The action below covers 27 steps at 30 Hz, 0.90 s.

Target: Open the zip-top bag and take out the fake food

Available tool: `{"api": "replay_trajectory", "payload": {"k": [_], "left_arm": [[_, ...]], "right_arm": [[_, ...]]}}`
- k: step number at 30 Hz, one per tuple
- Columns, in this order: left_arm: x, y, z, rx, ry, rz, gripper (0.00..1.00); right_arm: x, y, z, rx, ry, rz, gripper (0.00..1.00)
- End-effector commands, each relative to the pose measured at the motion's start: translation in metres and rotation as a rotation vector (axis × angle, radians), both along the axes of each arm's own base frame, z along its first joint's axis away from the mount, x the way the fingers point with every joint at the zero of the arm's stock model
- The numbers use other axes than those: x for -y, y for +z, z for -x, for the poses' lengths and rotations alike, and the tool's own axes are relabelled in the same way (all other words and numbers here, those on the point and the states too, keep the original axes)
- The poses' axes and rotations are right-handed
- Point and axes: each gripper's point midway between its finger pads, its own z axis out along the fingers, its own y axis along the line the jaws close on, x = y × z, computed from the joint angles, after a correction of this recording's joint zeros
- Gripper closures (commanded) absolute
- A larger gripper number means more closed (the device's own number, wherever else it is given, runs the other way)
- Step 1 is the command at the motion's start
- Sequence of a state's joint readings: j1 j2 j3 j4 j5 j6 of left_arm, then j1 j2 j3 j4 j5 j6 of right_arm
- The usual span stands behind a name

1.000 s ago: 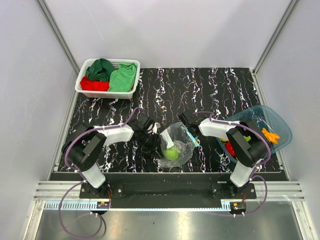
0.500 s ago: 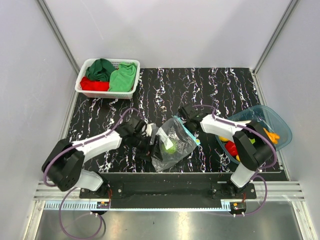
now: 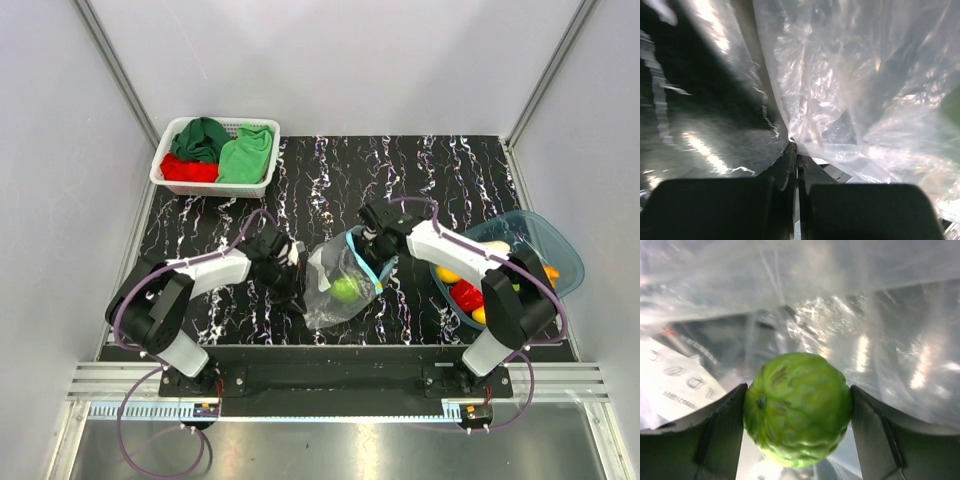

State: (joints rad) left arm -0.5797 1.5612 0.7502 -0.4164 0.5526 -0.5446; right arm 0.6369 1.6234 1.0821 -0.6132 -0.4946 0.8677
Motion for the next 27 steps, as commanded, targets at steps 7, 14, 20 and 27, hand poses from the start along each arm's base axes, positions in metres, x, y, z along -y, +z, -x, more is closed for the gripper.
{"api": "replay_trajectory", "payload": {"k": [7,14,20,27], "left_arm": [[-0.013,0.028,-0.032,0.168,-0.033,-0.034,1.00],[-0.018,0.015,-0.028,0.146,-0.028,-0.060,1.00],[-0.029,0.013,-0.038,0.167,0.039,-0.108,1.00],[-0.044,0.018,-0.050,0.153,0.114,-0.199,1.00]], "right_arm": [[0.050,0.073,-0.033,0.269,0.103,0.298,0.69],[0.065,0.087,-0.044,0.300,0.089,0.284,0.73],[0.105,0.142,-0.063,0.396,-0.017,0.266,0.75],[0.236,0.159,-0.079,0.418,-0.196,0.733,0.72]]}}
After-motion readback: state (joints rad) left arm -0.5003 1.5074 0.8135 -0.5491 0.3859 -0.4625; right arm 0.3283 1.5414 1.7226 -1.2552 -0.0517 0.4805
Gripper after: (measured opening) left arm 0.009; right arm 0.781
